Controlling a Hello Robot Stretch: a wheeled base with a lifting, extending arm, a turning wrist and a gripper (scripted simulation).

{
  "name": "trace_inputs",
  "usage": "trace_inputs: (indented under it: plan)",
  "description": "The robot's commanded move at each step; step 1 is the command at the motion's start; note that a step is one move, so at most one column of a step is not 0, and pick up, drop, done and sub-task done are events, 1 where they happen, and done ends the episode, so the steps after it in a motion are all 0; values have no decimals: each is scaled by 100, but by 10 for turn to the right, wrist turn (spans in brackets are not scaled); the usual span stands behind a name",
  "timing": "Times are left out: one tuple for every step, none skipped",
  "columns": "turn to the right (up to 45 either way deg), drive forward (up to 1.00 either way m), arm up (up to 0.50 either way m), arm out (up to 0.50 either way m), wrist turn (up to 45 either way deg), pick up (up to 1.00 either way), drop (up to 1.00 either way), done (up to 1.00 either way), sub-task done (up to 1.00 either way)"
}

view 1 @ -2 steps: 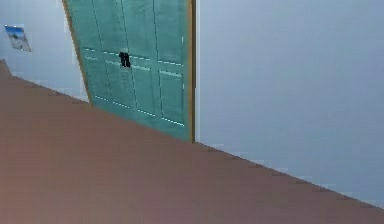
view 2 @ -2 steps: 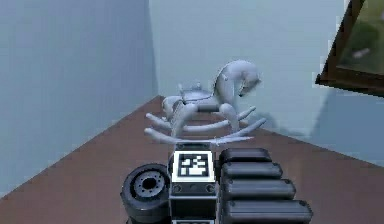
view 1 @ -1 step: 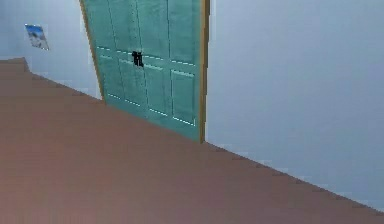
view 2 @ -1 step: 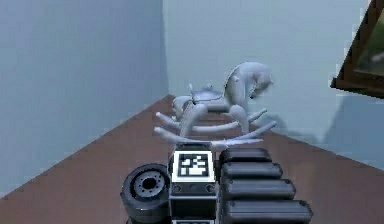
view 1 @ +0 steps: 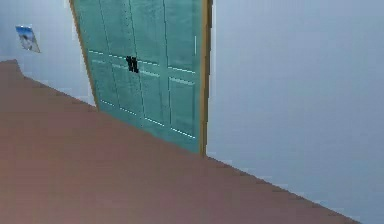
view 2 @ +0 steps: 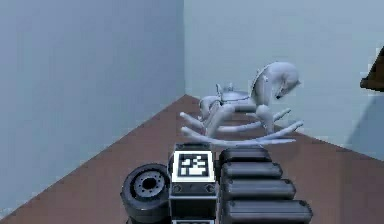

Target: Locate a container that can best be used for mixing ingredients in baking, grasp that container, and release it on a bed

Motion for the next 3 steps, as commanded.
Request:
trace_inputs:
  plan:
    - [-450,0,0,0,0,0,0,0,0]
    - [-90,0,0,0,0,0,0,0,0]
    - [0,100,0,0,0,0,0,0,0]
